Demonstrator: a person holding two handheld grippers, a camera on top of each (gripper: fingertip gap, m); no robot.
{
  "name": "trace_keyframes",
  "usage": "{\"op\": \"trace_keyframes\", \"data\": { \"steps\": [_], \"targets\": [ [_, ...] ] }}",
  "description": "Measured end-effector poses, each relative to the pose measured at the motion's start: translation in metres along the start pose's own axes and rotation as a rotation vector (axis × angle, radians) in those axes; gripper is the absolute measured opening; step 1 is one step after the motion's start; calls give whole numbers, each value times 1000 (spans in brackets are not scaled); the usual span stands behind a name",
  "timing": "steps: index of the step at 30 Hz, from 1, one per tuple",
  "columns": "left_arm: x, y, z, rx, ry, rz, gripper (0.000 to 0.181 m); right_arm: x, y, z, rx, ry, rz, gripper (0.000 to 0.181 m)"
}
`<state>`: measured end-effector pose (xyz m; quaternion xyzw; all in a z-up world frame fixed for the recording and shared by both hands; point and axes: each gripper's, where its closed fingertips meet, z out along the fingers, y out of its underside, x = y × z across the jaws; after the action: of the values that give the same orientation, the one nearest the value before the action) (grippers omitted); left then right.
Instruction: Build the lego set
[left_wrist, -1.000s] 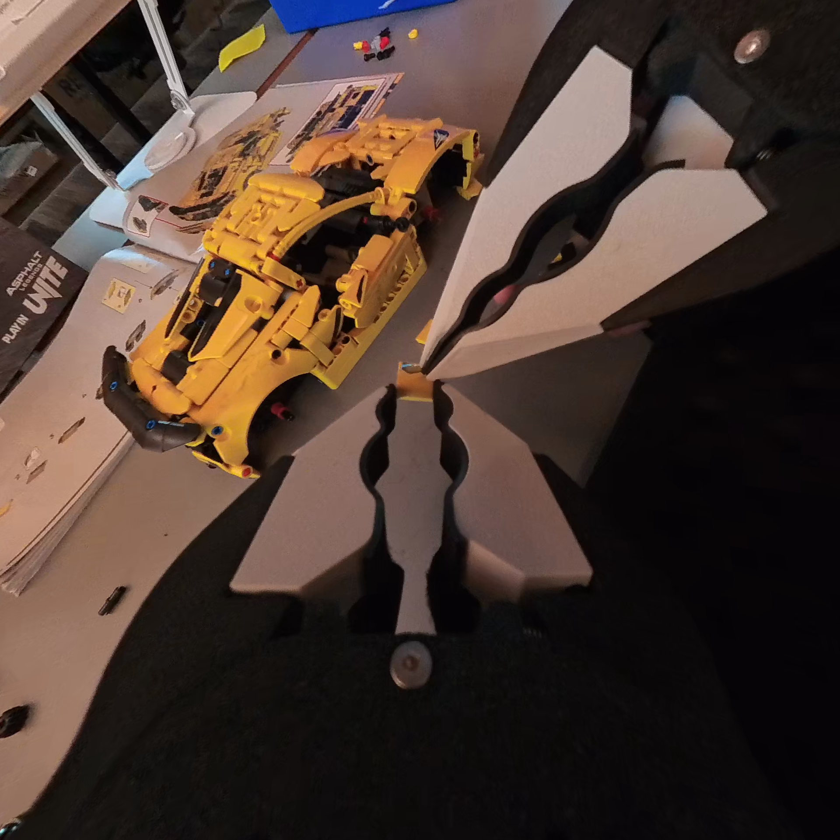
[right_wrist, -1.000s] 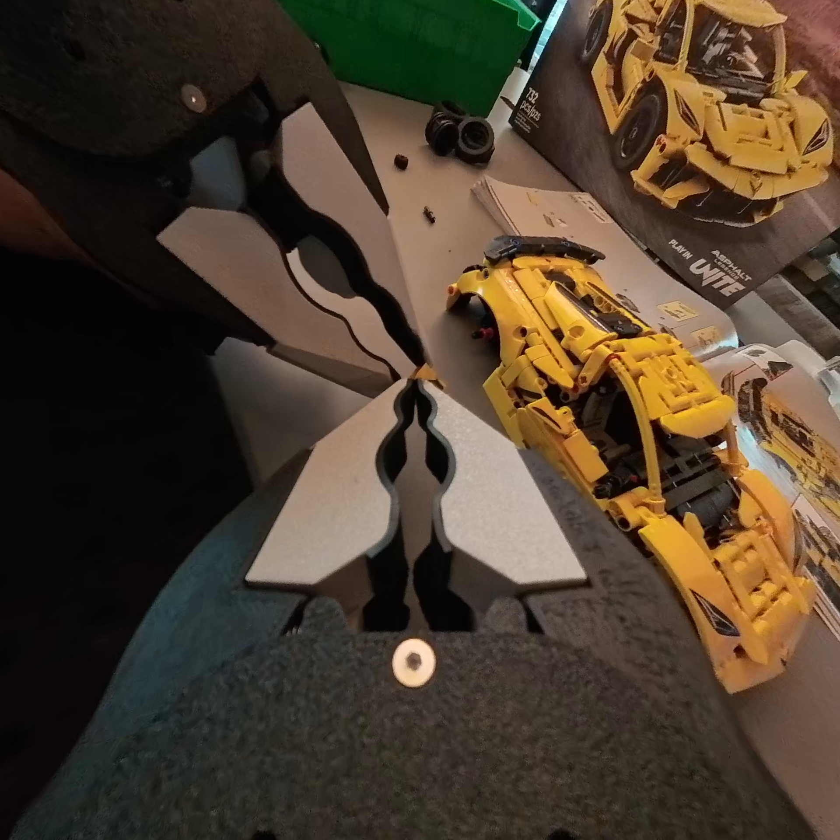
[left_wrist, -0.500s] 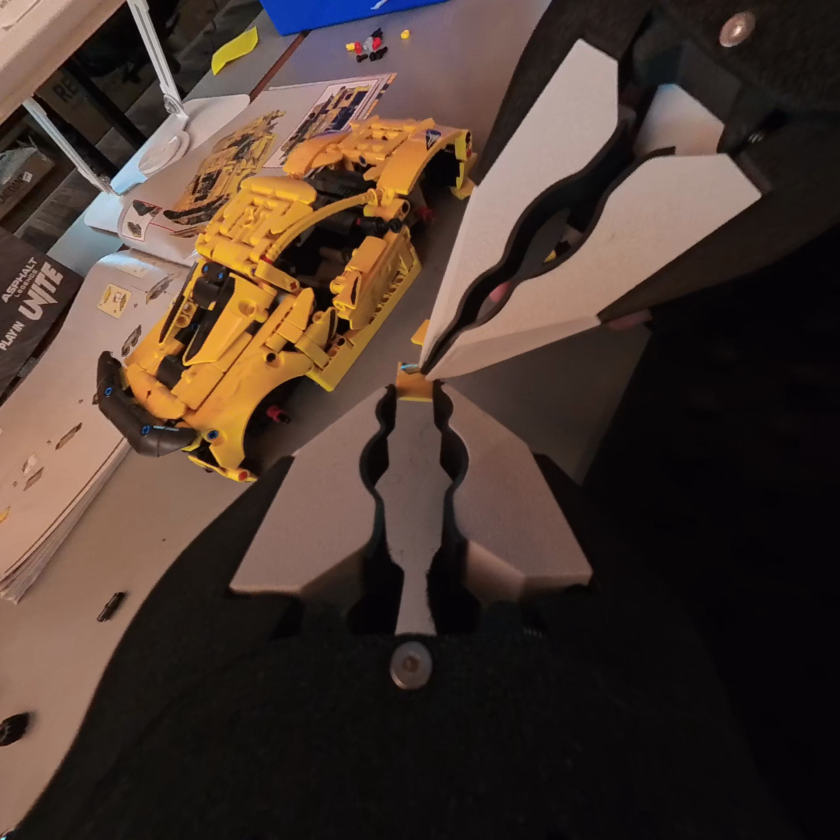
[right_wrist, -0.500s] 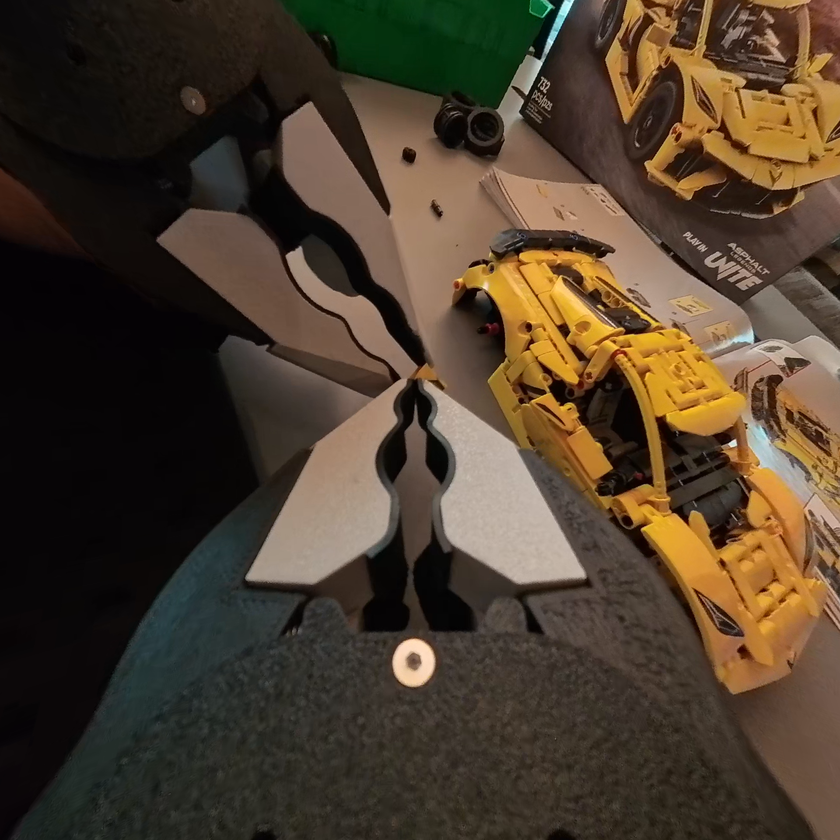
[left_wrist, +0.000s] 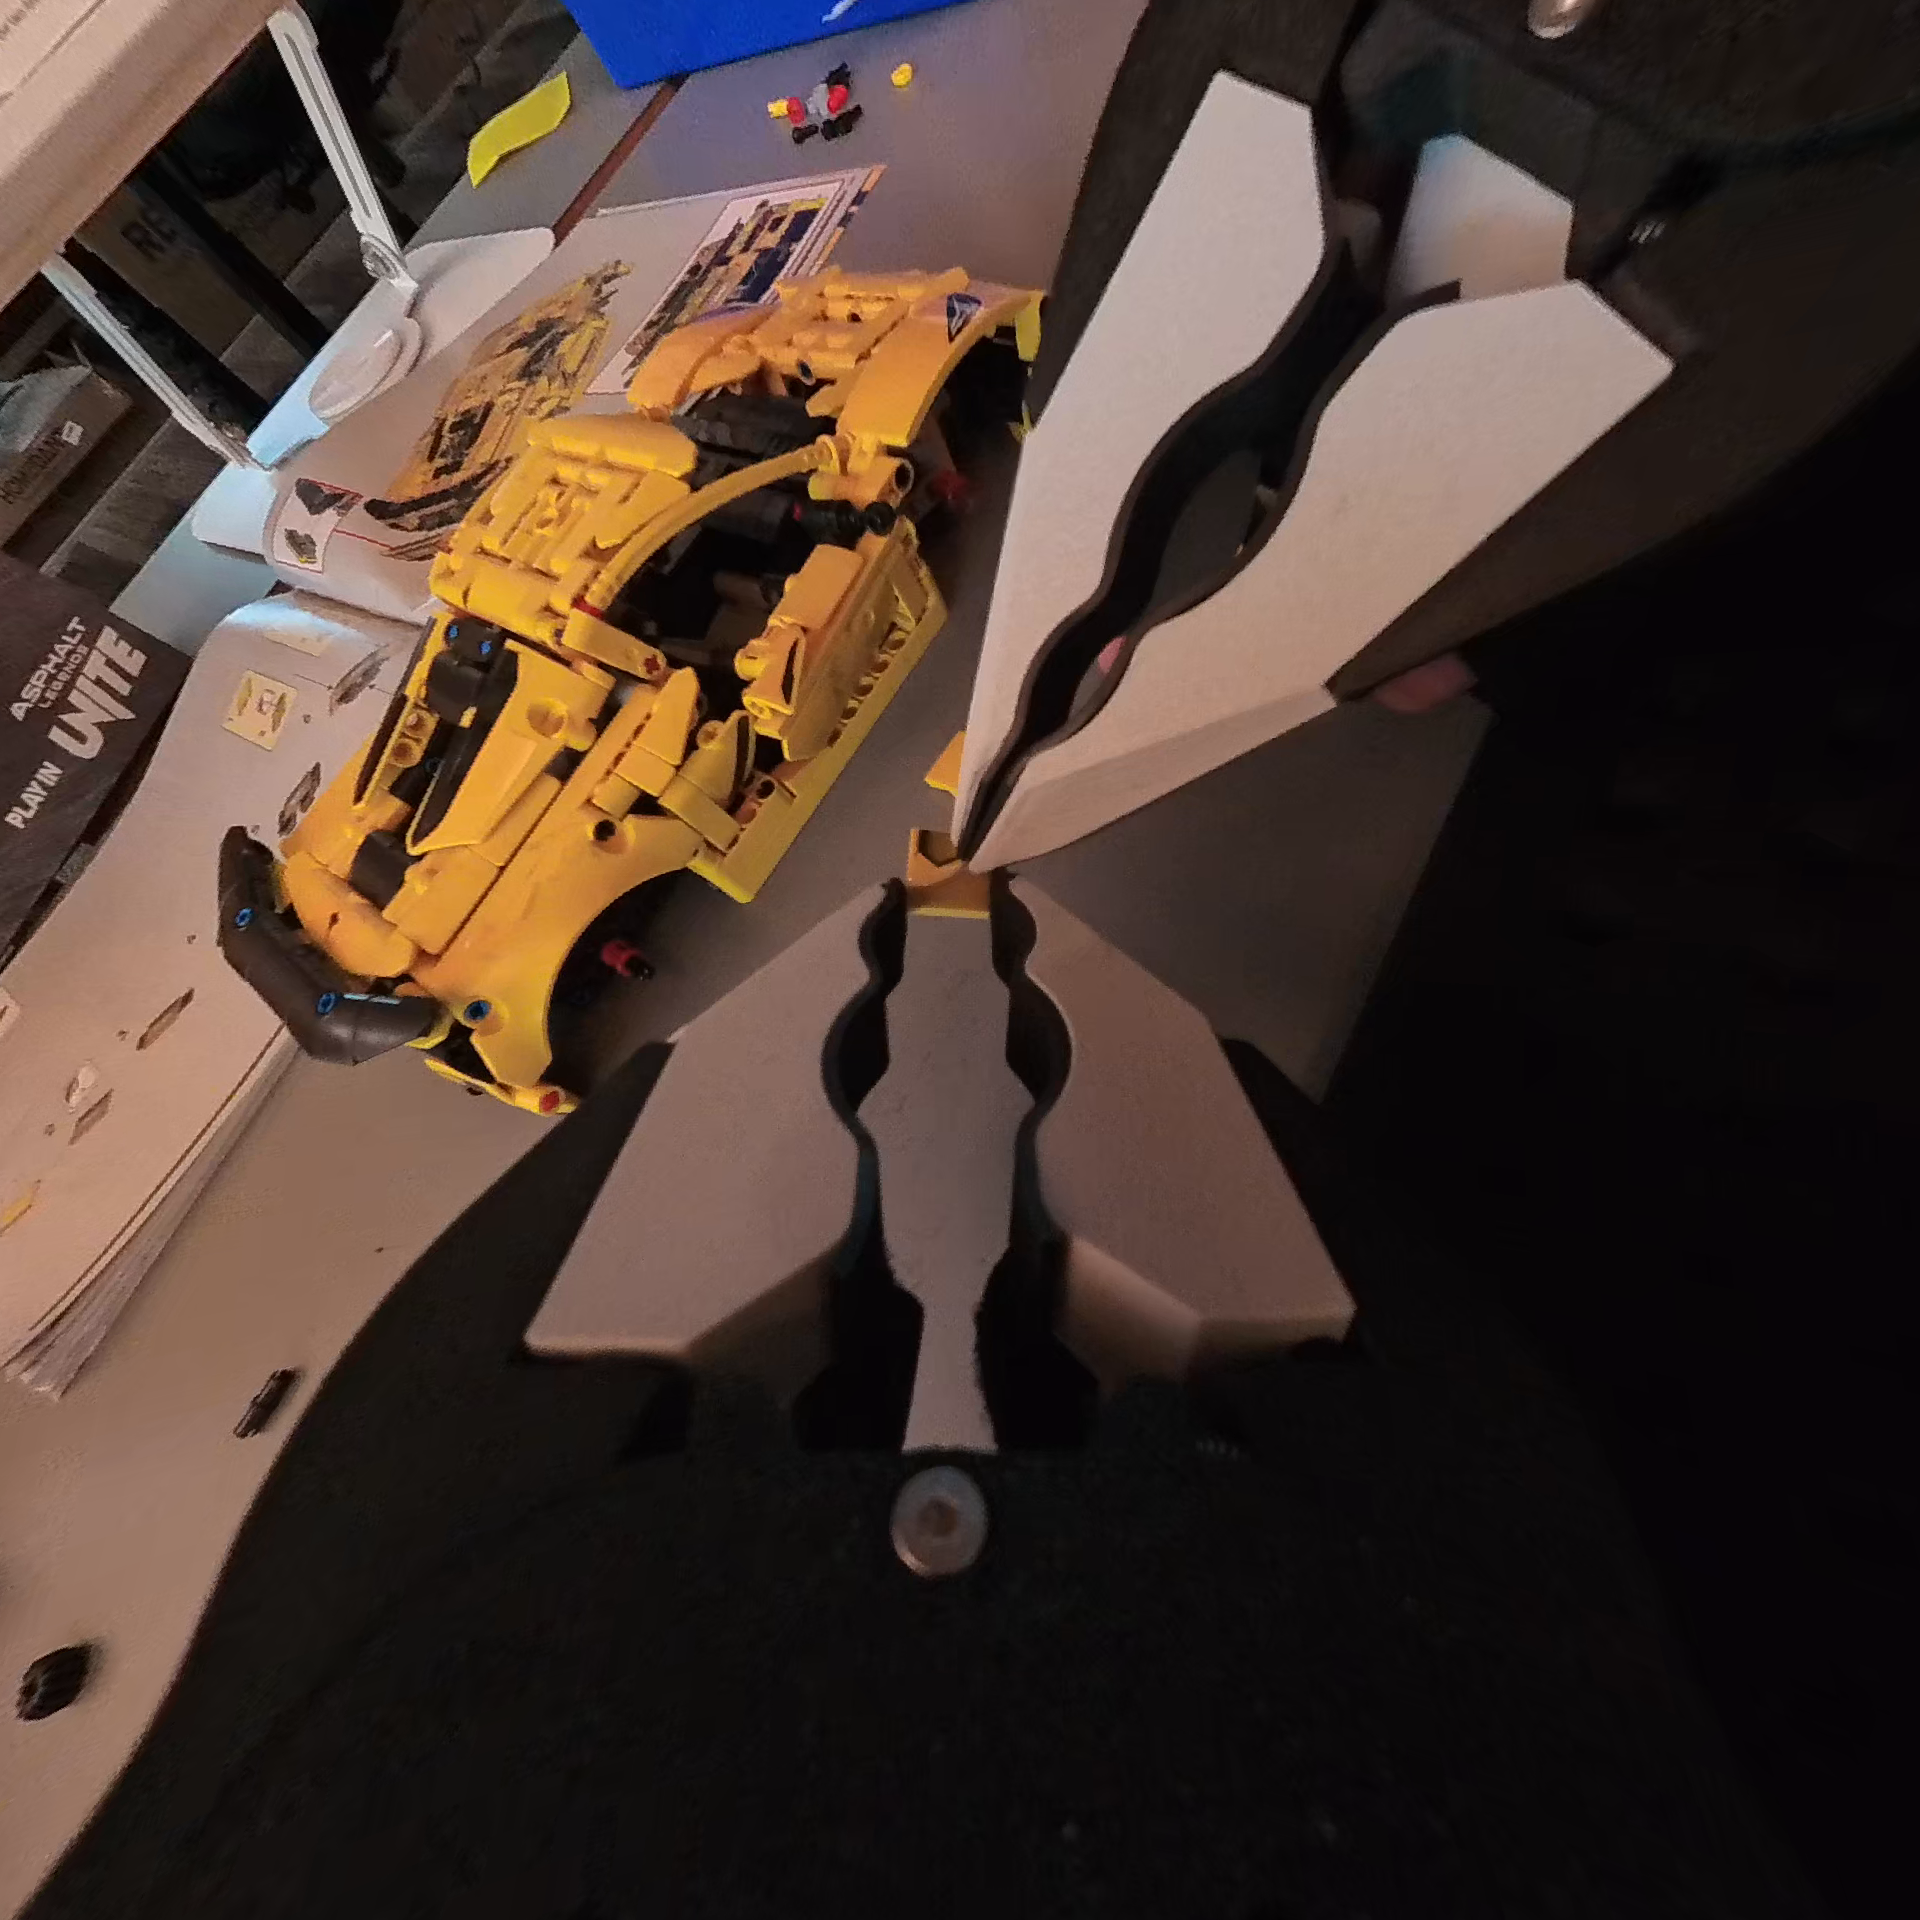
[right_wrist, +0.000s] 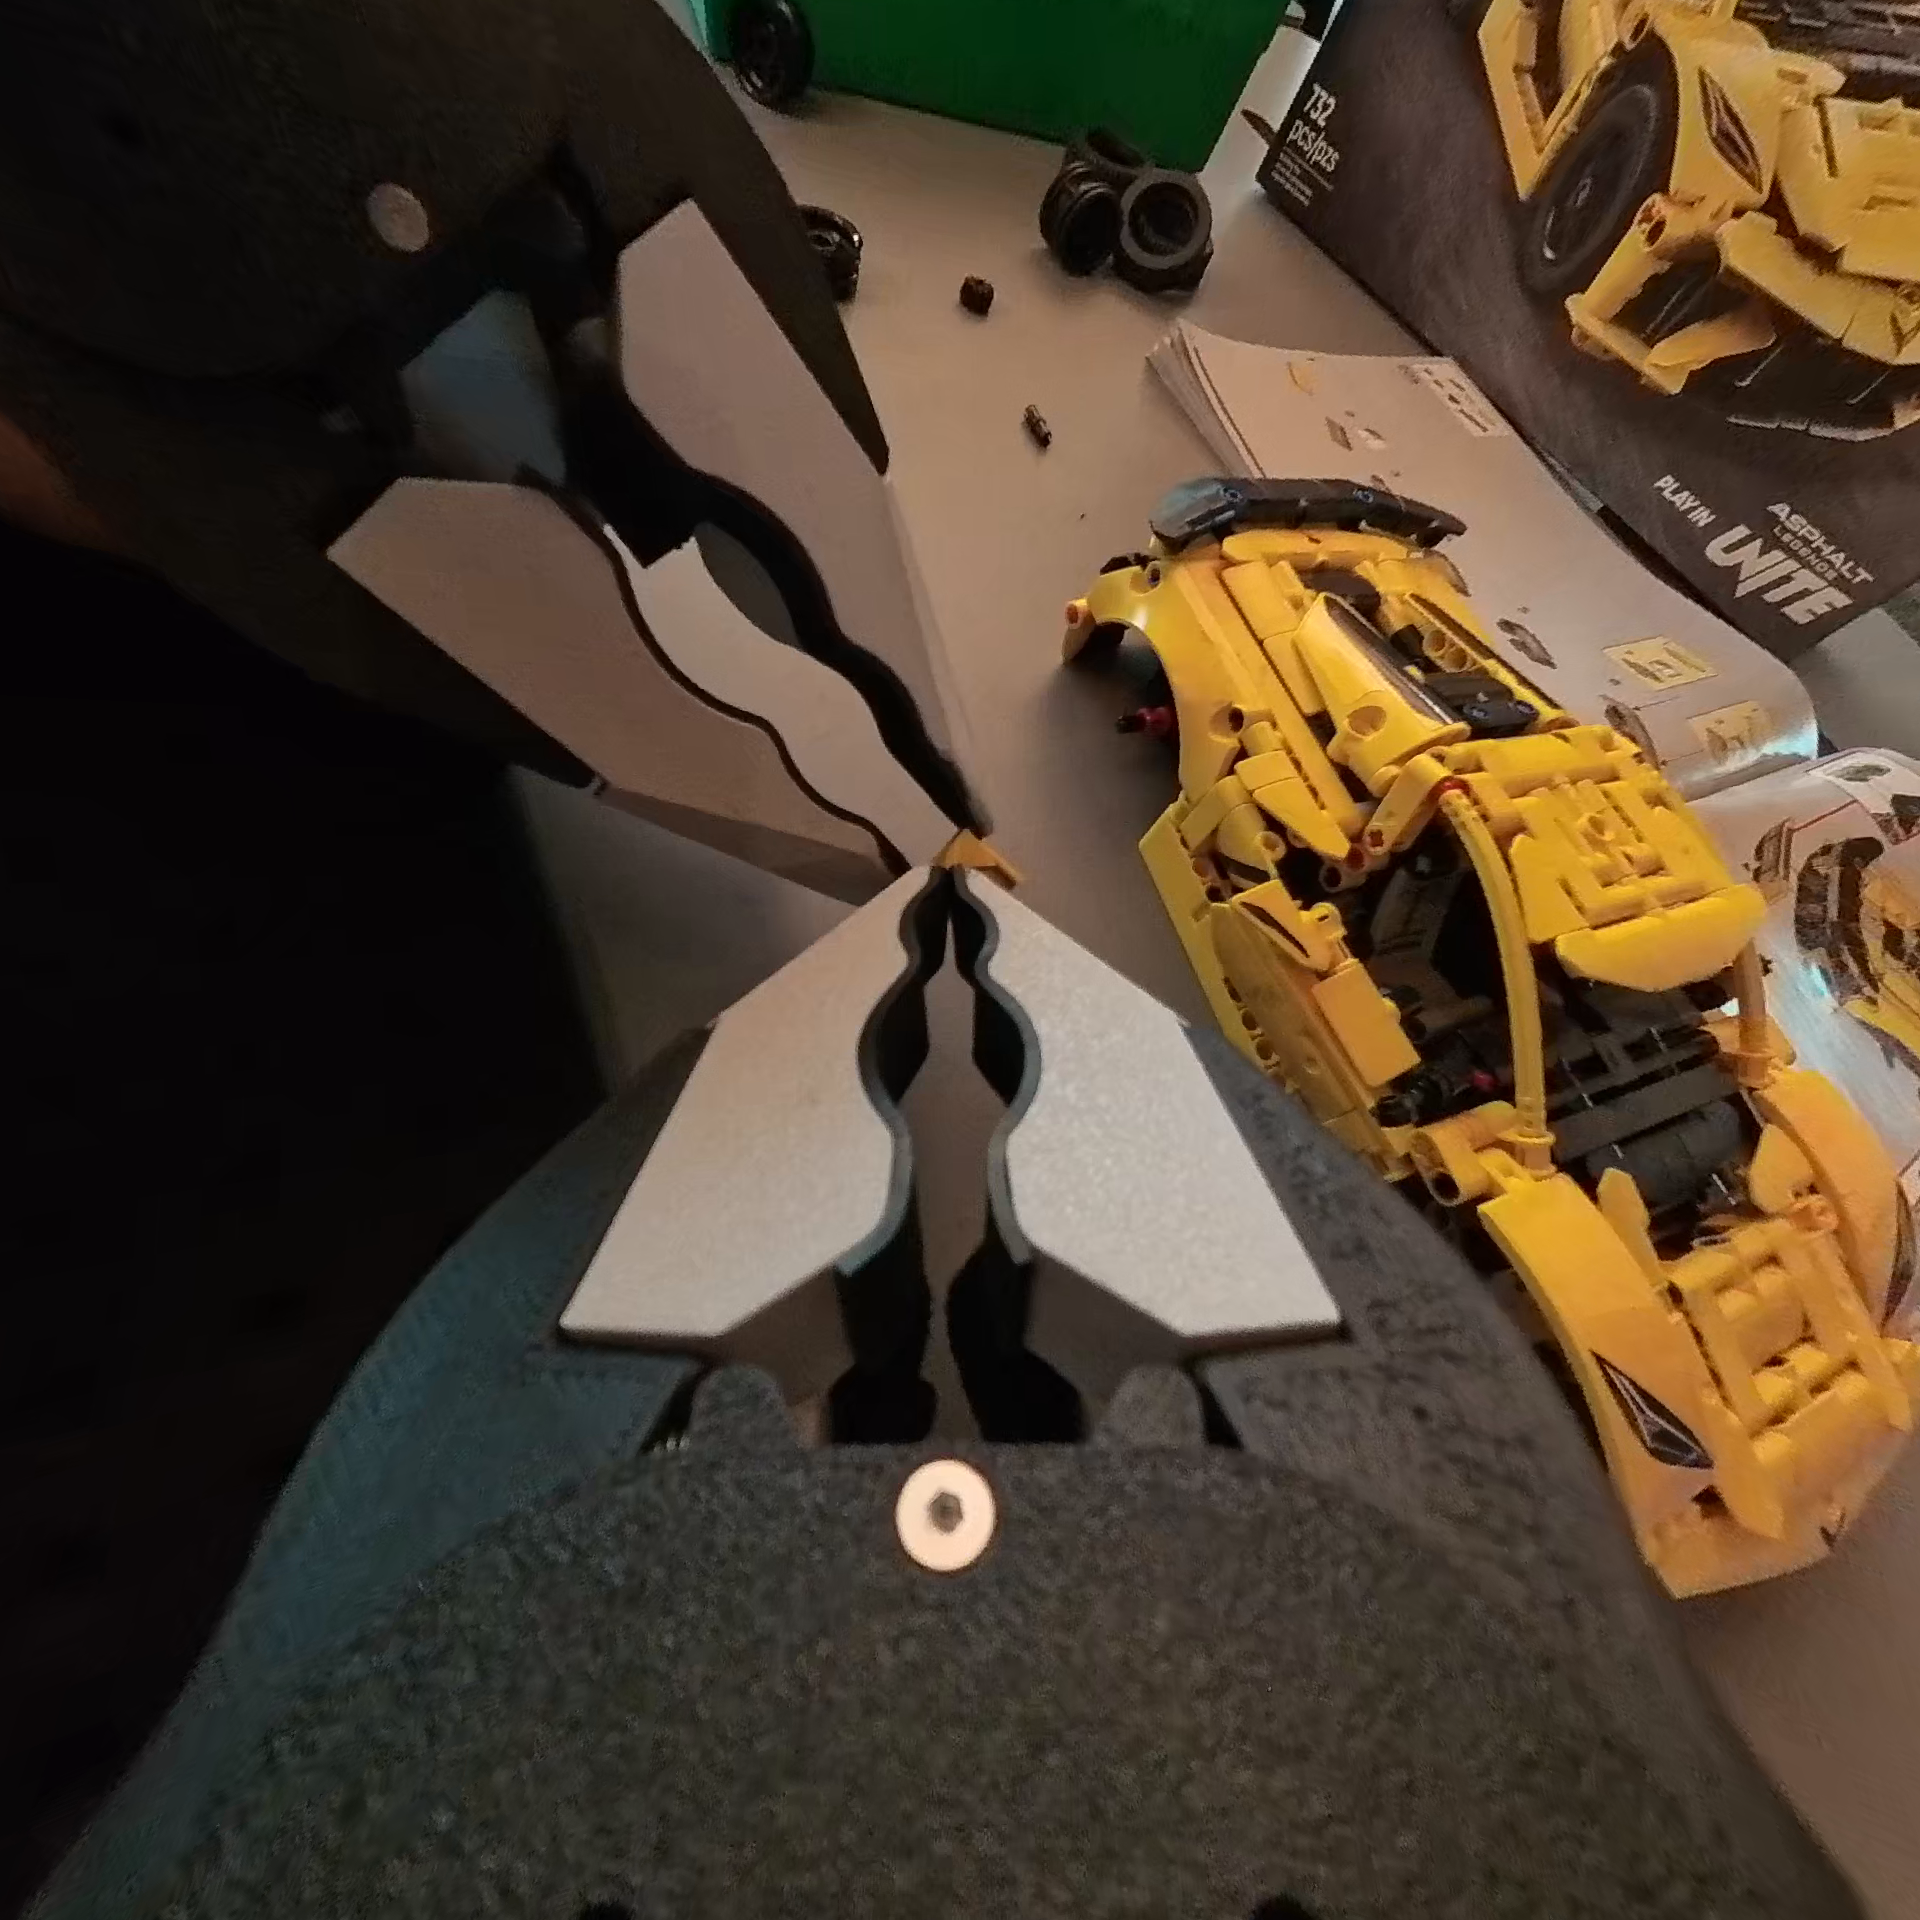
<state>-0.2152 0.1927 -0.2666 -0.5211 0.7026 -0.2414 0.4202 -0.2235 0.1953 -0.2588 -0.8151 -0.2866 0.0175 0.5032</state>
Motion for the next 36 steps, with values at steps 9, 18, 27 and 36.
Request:
{"op": "trace_keyframes", "data": {
  "steps": [9, 18, 27, 36],
  "targets": [
    [0, 0, 1, -3, 3, -2, 16, 0, 1, 0, 7, -18, 50, 0],
    [3, -7, -4, 43, 7, 8, 16, -1, -3, -6, 60, -165, 246, 2],
    [7, -23, -13, 110, -5, 68, 16, -1, -9, -22, 92, -326, 338, 8],
    [7, -33, -23, 154, -21, 86, 16, 0, -18, -30, 139, -340, 386, 12]
  ]
}}
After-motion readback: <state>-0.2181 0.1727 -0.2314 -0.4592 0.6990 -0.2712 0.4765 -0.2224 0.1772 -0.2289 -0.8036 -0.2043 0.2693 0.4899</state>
